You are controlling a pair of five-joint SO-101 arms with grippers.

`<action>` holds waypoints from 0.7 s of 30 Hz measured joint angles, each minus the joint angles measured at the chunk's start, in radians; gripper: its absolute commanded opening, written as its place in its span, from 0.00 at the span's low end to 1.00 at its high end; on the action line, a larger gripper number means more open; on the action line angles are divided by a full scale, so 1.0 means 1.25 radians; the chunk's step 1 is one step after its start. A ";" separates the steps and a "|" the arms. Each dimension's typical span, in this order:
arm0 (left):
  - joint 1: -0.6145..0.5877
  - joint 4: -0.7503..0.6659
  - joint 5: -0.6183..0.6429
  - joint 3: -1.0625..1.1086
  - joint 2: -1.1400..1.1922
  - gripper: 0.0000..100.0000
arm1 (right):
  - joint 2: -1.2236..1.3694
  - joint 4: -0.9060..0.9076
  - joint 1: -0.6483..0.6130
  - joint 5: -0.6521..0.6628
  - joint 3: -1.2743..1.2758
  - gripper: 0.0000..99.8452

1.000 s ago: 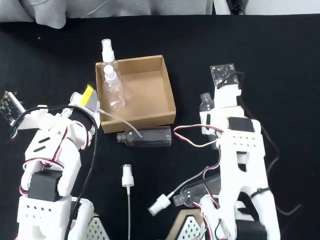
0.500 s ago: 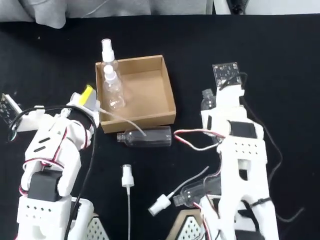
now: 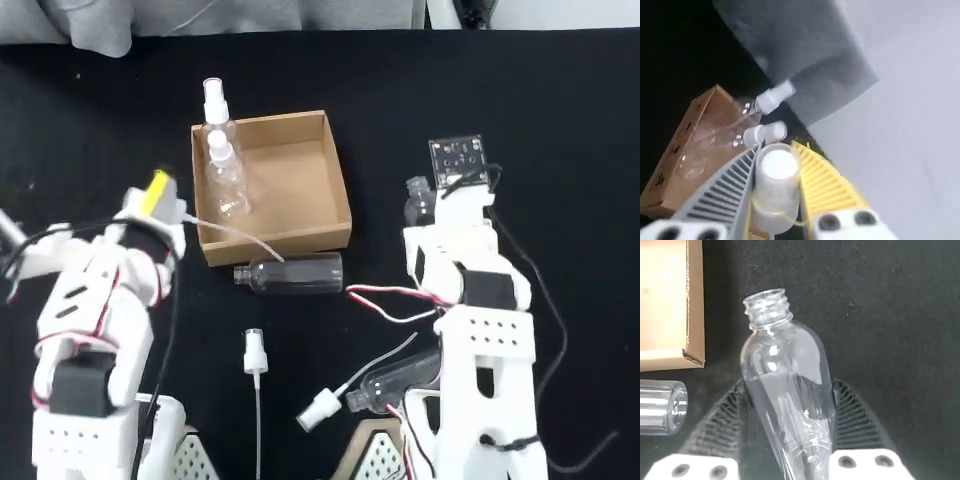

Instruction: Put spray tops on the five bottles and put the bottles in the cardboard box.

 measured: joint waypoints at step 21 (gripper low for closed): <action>-0.018 0.000 0.005 0.122 -0.257 0.03 | -0.236 0.000 -0.093 0.001 0.120 0.08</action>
